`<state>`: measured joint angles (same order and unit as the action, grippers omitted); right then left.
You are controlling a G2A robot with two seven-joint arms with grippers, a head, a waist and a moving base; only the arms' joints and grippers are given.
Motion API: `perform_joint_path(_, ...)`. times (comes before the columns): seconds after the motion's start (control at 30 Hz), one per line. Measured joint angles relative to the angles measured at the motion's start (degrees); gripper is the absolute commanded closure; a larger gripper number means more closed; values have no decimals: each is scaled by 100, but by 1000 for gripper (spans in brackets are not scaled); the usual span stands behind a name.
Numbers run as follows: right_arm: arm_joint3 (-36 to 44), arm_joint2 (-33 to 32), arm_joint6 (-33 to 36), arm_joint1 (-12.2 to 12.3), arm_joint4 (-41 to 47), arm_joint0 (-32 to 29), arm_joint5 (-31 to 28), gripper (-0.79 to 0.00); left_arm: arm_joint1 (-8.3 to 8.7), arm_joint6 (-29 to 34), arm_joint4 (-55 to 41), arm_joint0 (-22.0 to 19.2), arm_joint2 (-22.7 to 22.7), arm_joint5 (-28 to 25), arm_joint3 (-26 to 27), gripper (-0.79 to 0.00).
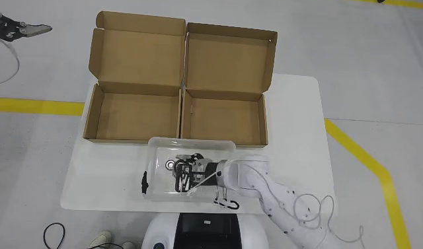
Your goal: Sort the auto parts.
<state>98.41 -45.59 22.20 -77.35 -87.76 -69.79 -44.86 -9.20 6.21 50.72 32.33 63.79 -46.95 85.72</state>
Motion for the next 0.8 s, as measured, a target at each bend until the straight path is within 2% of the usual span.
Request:
perform_joint_path(0.13,38,-72,-400,48,-43,-95,-1,0,0,0,0,0,0,0,0,-785)
perform_joint_path(0.33,12,-174,-1395,86,136,-136,-10,0,0,0,0,0,0,0,0,-785)
perform_joint_path(0.63,-66,-643,-3296,207,284,-527,356,0,0,0,0,0,0,0,0,-785)
perform_joint_path(0.8,-173,-916,-4597,287,250,-842,540,0,0,0,0,0,0,0,0,-785)
